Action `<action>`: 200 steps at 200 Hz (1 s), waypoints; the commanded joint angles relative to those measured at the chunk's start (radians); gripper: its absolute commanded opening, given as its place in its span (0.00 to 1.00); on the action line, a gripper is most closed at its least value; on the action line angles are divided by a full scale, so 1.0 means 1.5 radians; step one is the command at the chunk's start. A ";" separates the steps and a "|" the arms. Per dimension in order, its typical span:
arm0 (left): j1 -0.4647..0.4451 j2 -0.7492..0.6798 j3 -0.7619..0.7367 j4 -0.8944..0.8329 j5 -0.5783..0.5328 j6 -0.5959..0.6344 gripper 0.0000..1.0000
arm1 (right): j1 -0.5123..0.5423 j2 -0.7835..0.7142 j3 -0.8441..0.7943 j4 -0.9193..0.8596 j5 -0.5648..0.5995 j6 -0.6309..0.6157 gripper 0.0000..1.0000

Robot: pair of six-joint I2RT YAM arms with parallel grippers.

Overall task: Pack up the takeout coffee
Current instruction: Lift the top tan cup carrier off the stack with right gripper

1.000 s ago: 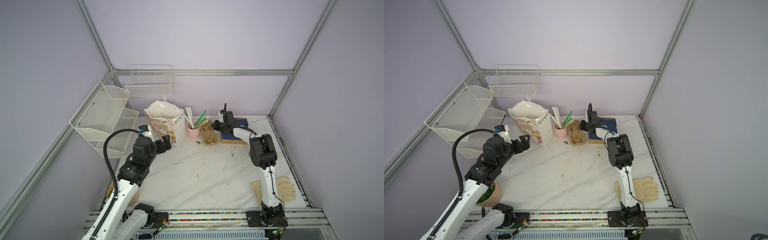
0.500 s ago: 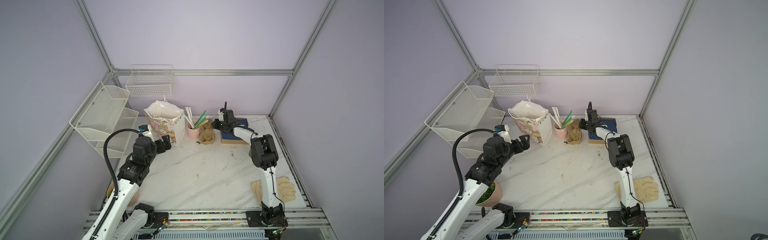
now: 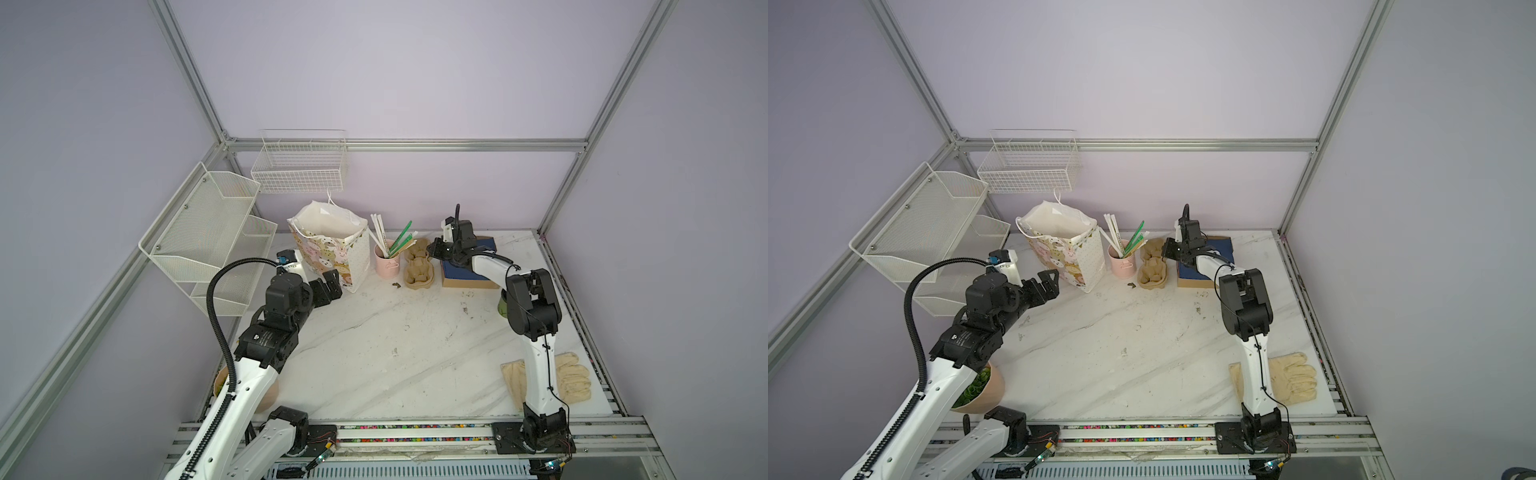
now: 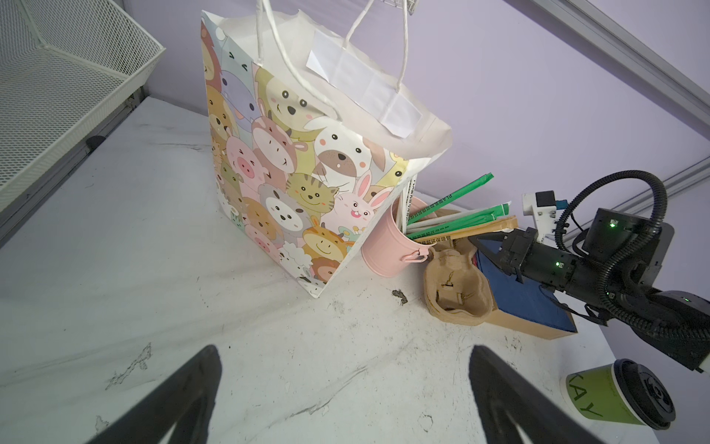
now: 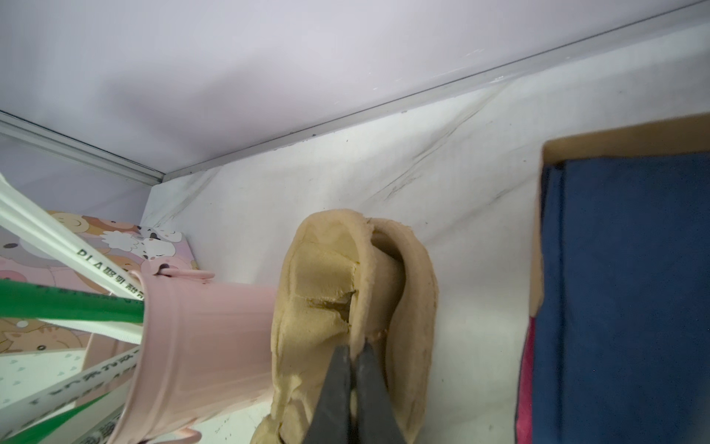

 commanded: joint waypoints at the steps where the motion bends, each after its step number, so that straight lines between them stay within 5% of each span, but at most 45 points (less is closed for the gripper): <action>1: 0.005 -0.001 -0.024 0.028 0.006 0.000 1.00 | -0.028 -0.021 -0.023 0.063 -0.073 0.034 0.00; 113: 0.008 -0.003 -0.024 0.028 0.006 0.000 1.00 | -0.059 -0.009 -0.065 0.225 -0.208 0.152 0.00; 200: 0.008 -0.009 -0.024 0.028 0.003 0.001 1.00 | -0.075 -0.114 -0.119 0.278 -0.184 0.204 0.00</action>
